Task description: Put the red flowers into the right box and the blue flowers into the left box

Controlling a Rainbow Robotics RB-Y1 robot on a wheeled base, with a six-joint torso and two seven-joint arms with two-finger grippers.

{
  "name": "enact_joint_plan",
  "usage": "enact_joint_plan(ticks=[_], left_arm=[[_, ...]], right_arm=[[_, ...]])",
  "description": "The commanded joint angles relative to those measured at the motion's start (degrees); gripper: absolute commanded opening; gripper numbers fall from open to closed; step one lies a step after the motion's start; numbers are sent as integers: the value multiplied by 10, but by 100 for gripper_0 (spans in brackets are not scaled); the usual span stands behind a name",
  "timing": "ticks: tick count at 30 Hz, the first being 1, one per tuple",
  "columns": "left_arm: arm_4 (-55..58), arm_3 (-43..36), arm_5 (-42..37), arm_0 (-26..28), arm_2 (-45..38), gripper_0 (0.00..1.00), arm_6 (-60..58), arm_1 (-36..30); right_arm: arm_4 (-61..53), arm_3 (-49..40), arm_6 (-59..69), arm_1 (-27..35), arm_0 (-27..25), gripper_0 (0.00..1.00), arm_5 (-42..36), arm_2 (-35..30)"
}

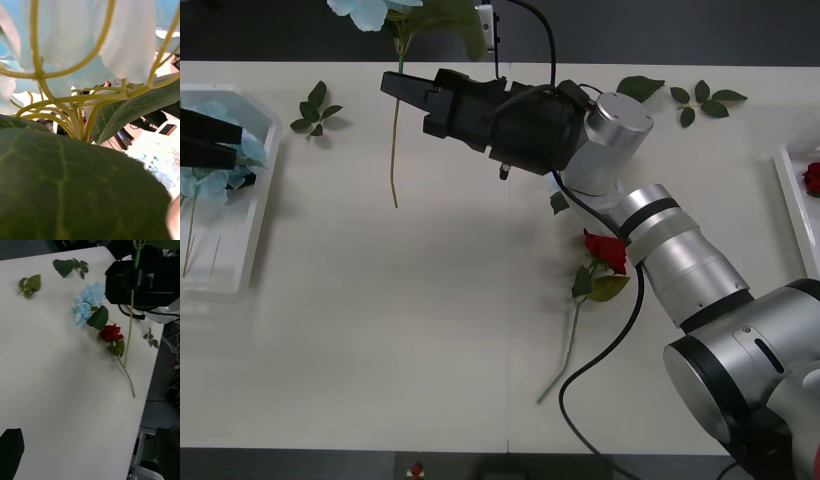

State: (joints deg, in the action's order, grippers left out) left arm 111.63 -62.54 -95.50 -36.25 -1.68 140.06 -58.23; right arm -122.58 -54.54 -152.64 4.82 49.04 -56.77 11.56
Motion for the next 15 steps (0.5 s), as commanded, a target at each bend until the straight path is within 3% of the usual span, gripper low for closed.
enact_joint_plan(ticks=[1,9,15], left_arm=[[51,-20,6,-15,38,100,27,32],[26,-56,38,-15,53,100,4,138],[32,-77,94,-15,101,100,0,180]], right_arm=[[-6,-10,12,-4,18,0,-9,0],[-9,-10,16,-1,19,0,-18,0],[-11,-10,20,0,19,0,-21,0]])
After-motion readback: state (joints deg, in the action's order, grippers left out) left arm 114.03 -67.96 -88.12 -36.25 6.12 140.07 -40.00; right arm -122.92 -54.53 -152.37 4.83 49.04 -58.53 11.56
